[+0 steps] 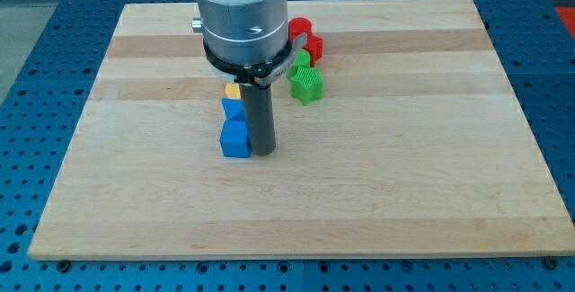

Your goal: Move the red circle to the top right

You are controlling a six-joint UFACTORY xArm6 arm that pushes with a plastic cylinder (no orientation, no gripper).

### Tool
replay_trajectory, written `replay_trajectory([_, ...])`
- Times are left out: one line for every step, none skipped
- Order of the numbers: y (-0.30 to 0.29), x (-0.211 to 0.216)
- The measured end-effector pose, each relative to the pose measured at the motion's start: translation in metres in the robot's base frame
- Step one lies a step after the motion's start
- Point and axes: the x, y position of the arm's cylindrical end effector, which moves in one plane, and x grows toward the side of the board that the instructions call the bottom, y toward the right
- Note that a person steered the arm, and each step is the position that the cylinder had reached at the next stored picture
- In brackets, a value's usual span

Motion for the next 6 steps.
replay_trajectory([0.000,0.000])
replay_trajectory([0.004,-0.001])
replay_trajectory([0.012,-0.029])
replay_trajectory([0.006,-0.063])
replay_trajectory([-0.020,-0.087])
replay_trajectory([-0.048,-0.122])
